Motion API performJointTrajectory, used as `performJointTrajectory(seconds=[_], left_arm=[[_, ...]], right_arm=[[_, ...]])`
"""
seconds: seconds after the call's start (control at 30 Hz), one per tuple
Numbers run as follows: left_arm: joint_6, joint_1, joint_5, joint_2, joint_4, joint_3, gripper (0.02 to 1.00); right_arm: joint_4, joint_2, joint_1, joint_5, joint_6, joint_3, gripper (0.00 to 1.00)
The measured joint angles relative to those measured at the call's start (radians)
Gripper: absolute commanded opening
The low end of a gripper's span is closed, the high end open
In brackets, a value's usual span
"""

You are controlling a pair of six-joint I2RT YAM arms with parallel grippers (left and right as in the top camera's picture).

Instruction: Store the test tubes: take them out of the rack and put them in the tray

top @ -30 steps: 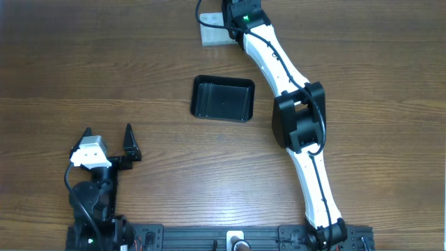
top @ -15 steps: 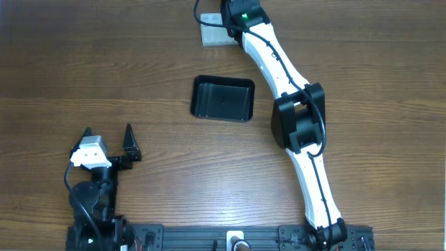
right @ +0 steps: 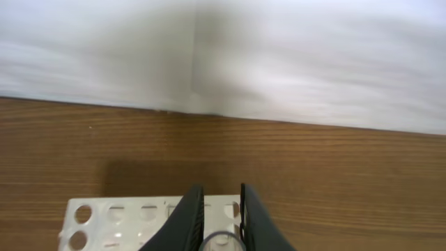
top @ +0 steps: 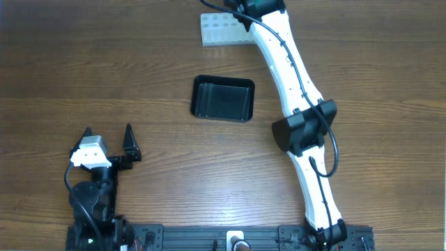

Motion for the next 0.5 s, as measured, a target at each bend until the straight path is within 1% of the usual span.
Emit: performJointTrajectory(seconds=[0.2,0.37,0.5], left_arm=[[0.0,0.0,0.0,0.0,0.0,0.0,0.998],[0.0,0.0,0.0,0.0,0.0,0.0,0.998],[0.0,0.0,0.0,0.0,0.0,0.0,0.998]], right_arm=[[-0.214,-0.064,0.034,-0.016,0.102,0.04,0.062],[-0.419,-0.081,0.072,-0.074,0.237,0.047,0.08],[-0.558,-0.081,0.092,-0.112,0.346,0.046,0.036]])
